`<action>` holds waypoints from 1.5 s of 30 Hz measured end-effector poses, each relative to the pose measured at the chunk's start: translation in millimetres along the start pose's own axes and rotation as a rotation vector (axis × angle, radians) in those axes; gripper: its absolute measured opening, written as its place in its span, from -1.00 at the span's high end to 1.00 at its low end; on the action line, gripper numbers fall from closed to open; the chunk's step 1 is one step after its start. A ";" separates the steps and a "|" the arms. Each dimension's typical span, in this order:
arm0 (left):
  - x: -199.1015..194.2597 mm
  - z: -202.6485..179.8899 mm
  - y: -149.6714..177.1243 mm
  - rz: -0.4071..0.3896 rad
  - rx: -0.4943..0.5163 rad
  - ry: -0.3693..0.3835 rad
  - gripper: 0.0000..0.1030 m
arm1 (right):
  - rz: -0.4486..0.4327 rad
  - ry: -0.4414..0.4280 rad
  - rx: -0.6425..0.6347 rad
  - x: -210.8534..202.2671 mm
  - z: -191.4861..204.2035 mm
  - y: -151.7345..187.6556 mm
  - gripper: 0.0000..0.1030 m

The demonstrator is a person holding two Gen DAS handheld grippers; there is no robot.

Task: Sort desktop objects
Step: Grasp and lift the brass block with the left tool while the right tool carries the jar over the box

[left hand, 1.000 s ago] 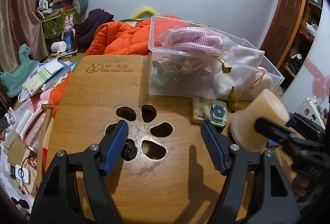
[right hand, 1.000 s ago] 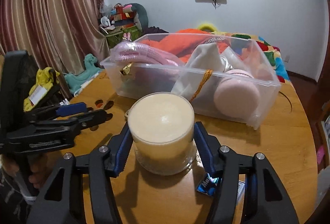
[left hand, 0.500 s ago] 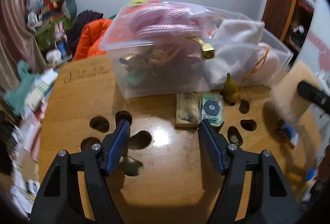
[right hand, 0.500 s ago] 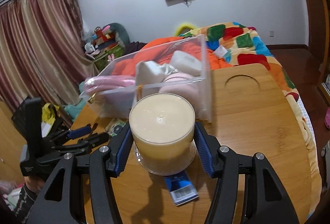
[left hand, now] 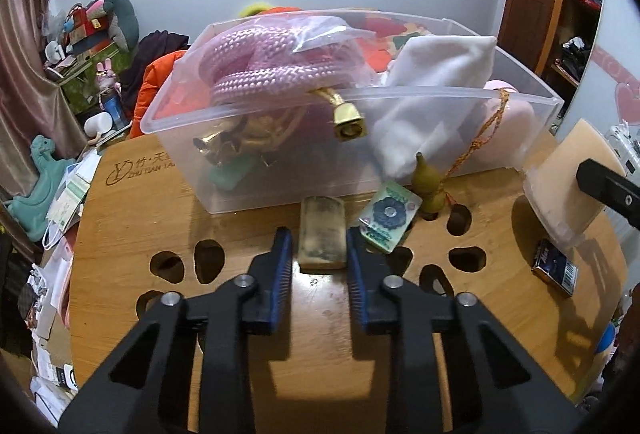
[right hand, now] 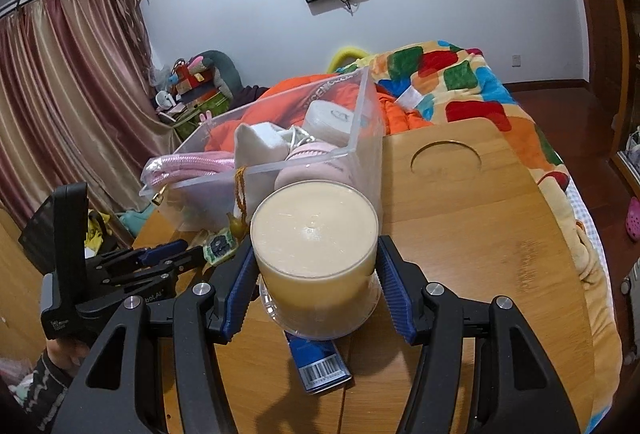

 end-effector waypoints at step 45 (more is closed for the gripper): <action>-123.2 9.9 -31.3 -0.308 -0.068 0.154 0.56 | -0.148 -0.013 -0.125 -38.3 46.6 -63.1 -0.05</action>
Point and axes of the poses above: each gripper's, at about its wrist camera, not at the fingertips, and x roughly the way its jaws point, z to its left, y to its underside, the point moved 2 cm from there along x, roughly the way its jaws point
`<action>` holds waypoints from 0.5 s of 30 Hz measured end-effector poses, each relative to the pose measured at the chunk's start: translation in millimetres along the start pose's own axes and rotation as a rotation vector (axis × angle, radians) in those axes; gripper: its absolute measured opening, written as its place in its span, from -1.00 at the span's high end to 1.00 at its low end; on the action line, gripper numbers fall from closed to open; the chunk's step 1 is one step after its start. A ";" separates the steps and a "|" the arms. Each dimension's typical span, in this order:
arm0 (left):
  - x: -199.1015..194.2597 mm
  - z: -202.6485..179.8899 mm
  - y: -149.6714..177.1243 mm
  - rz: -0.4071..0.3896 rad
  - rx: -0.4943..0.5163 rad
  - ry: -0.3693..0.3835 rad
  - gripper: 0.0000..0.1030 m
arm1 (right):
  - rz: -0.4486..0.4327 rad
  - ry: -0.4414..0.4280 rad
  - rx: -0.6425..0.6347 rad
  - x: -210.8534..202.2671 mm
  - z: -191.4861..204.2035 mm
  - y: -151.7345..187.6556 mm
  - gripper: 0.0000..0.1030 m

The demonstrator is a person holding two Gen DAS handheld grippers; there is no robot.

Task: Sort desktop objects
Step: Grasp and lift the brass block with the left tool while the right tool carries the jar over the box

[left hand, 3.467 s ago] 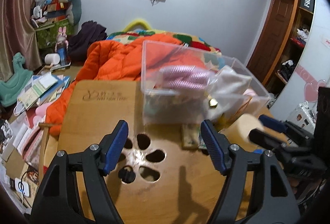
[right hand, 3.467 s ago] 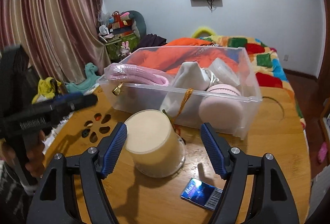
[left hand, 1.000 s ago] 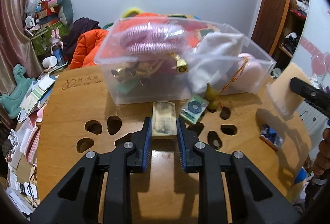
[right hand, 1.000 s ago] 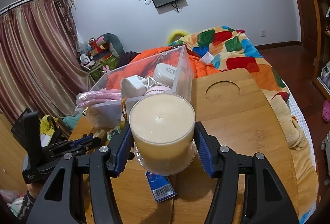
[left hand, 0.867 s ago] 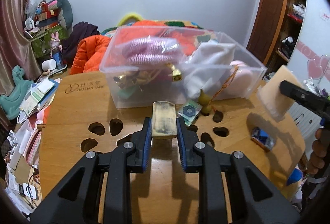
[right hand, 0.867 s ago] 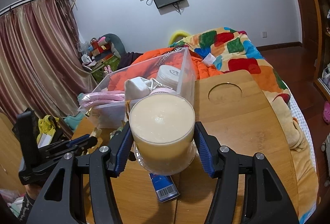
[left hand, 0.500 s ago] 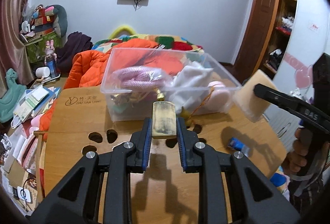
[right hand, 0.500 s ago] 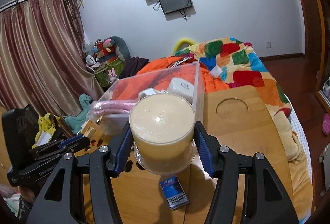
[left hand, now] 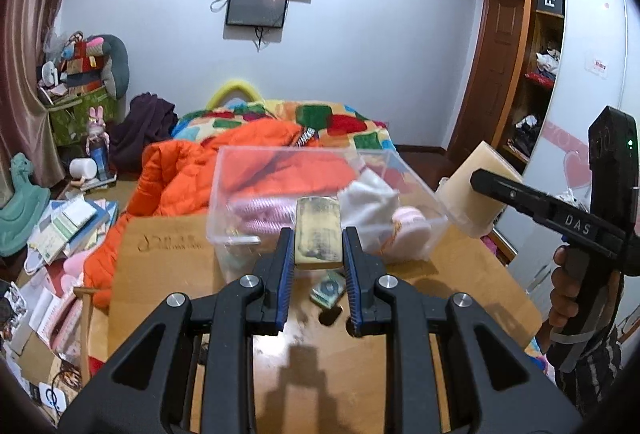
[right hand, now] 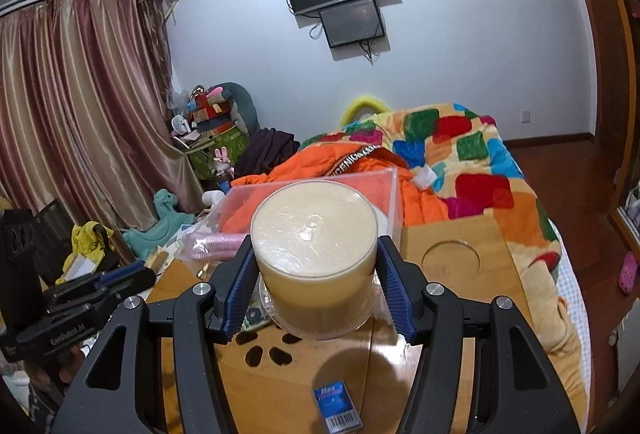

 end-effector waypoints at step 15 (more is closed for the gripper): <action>30.1 21.5 -42.9 -0.029 -0.013 -0.025 0.56 | -0.017 -0.053 -0.067 40.4 26.8 -32.7 -0.05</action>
Point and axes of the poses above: each gripper's, at about its wrist camera, not at the fingertips, and x roughly the way its jaws point, z to its left, y to its underside, the point moved 2 cm from there along x, roughly the way its jaws point
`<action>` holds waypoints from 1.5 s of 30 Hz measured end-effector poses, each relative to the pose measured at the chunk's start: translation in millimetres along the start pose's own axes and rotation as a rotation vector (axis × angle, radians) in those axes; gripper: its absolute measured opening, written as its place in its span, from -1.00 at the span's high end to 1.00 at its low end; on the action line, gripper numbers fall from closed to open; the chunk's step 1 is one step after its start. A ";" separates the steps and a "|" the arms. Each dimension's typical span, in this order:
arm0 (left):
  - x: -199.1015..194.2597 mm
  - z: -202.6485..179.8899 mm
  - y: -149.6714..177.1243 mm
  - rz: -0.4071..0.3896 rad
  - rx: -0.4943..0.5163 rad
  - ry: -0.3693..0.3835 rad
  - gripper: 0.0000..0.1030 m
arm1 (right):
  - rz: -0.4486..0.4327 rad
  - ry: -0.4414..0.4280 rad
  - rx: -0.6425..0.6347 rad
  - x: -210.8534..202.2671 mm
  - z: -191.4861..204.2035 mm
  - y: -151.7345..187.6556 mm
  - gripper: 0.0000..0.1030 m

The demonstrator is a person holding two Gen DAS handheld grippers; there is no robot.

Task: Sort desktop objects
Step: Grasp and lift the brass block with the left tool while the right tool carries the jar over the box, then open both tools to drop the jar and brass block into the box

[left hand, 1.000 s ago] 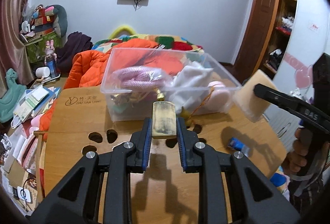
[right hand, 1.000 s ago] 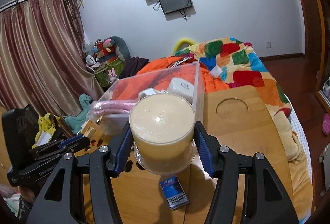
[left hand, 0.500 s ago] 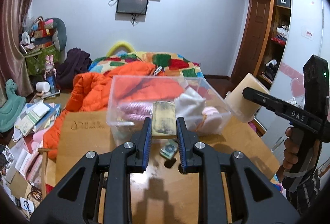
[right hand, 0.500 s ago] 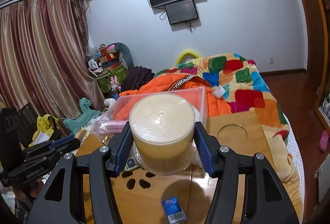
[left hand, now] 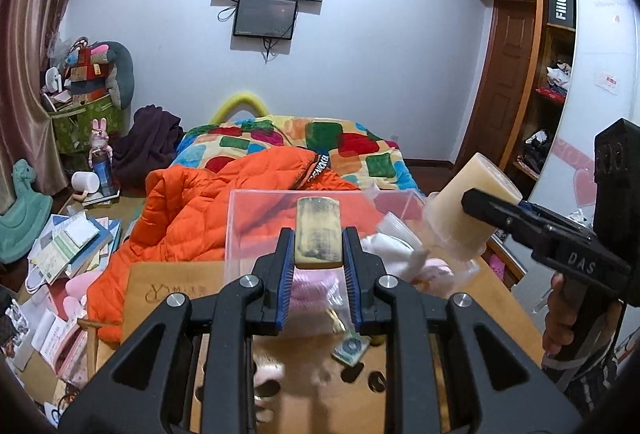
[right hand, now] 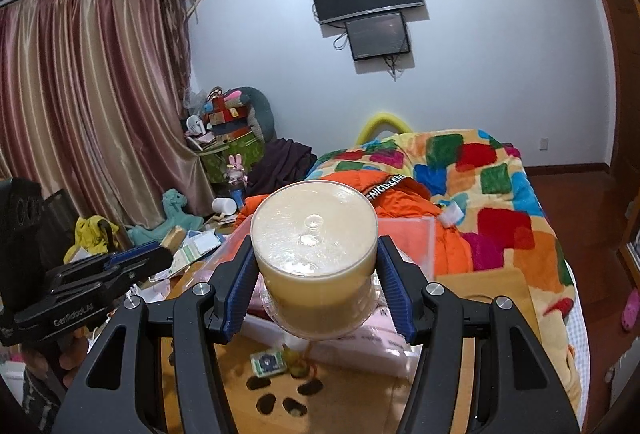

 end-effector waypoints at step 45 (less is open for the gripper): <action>73.1 18.4 18.8 0.116 -0.001 -0.037 0.25 | 0.142 0.115 -0.161 83.9 17.4 25.8 -0.36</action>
Point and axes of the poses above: each gripper's, at about its wrist camera, not at the fingertips, and x roughly the way its jaws point, z to its left, y to its underside, the point moved 2 cm from there along x, roughly the way its jaws point
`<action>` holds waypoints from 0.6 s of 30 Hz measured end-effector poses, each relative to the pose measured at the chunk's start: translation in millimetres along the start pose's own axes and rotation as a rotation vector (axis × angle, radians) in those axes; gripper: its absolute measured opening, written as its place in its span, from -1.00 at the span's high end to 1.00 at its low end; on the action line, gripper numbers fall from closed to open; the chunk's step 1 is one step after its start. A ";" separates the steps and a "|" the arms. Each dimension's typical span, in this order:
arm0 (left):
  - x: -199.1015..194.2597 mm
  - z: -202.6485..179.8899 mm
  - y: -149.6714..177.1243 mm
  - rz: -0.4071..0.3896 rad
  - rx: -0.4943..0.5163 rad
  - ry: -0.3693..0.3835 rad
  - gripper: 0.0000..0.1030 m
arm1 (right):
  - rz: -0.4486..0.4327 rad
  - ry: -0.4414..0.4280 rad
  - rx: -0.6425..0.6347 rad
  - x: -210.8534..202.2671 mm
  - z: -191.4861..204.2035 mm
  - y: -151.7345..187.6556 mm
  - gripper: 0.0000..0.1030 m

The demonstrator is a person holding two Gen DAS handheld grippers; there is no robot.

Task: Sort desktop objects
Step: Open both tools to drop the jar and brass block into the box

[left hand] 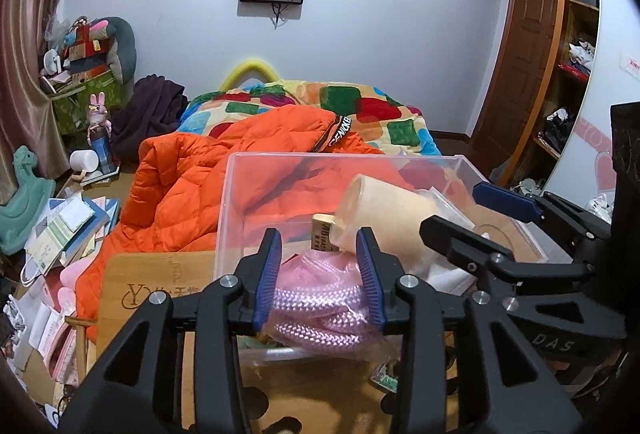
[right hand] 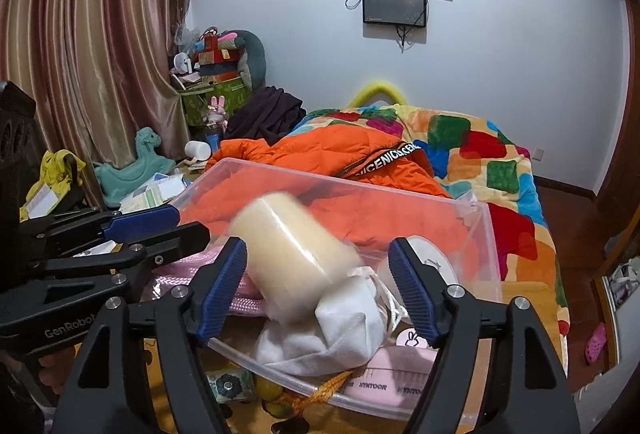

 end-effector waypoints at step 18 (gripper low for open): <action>-52.5 -16.8 3.7 -0.073 0.051 -0.024 -0.25 | -0.041 0.028 -0.015 -53.7 13.7 6.9 -0.37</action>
Point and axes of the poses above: each gripper's, at about its wrist camera, not at the fingertips, and x roughly the way its jaws point, z to its left, y to its underside, the point moved 2 cm from there along x, roughly the way its jaws point
